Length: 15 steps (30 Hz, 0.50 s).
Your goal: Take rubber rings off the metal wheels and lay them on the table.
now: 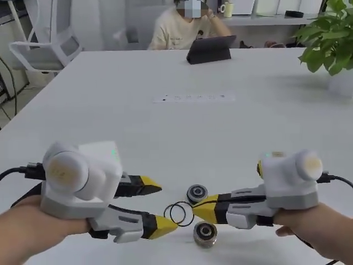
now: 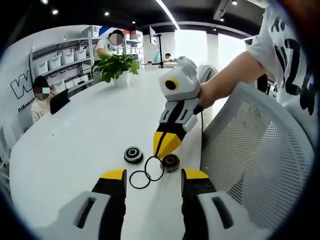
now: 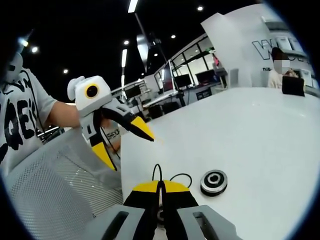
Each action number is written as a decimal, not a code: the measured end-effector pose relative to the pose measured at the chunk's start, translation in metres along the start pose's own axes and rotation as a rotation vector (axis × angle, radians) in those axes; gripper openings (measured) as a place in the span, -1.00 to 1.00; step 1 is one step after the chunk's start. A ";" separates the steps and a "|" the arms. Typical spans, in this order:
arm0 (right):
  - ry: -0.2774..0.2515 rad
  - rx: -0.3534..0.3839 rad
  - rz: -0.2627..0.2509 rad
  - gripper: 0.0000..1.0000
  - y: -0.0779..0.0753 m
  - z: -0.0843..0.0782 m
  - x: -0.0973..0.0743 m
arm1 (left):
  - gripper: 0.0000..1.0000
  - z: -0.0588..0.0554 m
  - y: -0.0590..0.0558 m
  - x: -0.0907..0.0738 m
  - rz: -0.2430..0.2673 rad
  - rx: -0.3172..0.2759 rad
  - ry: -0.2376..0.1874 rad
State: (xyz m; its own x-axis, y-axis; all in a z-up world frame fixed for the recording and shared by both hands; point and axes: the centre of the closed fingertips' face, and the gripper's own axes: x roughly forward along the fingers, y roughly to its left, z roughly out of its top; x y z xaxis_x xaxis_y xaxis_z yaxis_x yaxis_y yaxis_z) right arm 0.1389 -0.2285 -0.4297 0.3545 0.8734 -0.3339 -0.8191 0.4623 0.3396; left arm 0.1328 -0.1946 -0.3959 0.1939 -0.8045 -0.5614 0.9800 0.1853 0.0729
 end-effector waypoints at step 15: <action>0.088 -0.026 0.009 -1.00 -0.007 -0.012 0.017 | -0.08 -0.011 0.013 -0.016 0.046 -0.018 0.015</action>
State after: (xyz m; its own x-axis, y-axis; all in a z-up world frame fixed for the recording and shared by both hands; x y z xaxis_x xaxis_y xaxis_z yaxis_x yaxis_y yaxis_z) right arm 0.1454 -0.2185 -0.4485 0.3071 0.8600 -0.4075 -0.8339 0.4495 0.3201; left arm 0.1417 -0.1737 -0.3951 0.2375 -0.7867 -0.5699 0.9691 0.2319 0.0838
